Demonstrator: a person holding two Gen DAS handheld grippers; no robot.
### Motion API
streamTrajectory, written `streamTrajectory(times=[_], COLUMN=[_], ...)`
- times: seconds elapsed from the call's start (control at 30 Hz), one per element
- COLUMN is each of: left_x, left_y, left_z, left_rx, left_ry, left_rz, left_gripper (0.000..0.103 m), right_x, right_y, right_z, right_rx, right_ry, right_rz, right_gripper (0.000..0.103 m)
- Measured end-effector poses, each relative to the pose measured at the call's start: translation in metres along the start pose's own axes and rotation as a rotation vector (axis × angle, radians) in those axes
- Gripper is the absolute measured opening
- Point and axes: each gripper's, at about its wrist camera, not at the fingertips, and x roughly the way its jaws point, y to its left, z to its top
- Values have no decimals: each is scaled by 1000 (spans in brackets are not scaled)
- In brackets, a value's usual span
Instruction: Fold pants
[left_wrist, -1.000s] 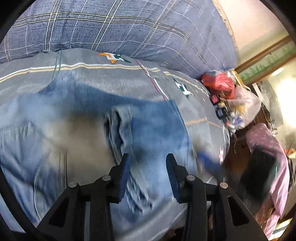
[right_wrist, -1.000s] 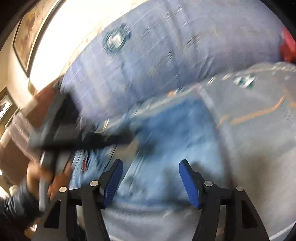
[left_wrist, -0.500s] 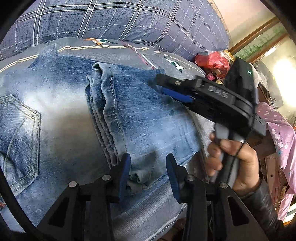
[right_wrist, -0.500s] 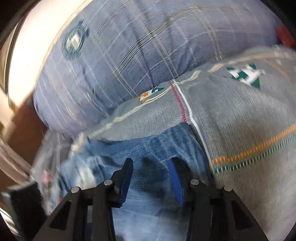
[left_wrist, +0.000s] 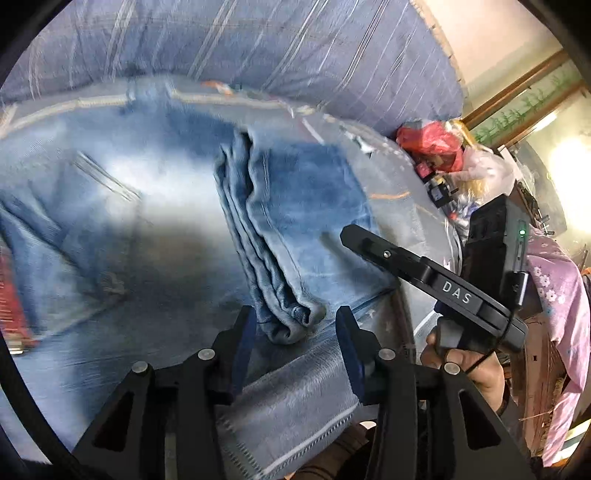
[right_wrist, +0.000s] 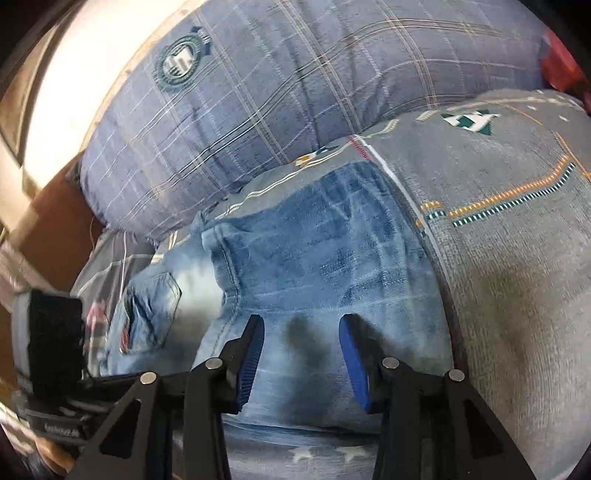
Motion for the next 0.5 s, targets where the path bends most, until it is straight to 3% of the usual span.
streamTrajectory(times=[0.07, 0.13, 0.33, 0.5], left_x=[-26, -48, -106, -131], left_y=[7, 16, 64, 98], left_z=[-3, -7, -23, -24], left_rx=[-3, -23, -114, -208], left_ry=[-41, -74, -153, -203], left_rz=[35, 117, 257, 331], left_gripper=[68, 78, 78, 78], right_x=[-4, -4, 9, 29], right_y=[10, 24, 78, 128], right_z=[3, 3, -8, -21], right_rx=[-9, -46, -149, -244], right_ry=[-15, -28, 3, 54], right_rz=[1, -13, 67, 135], right_gripper=[57, 67, 67, 67])
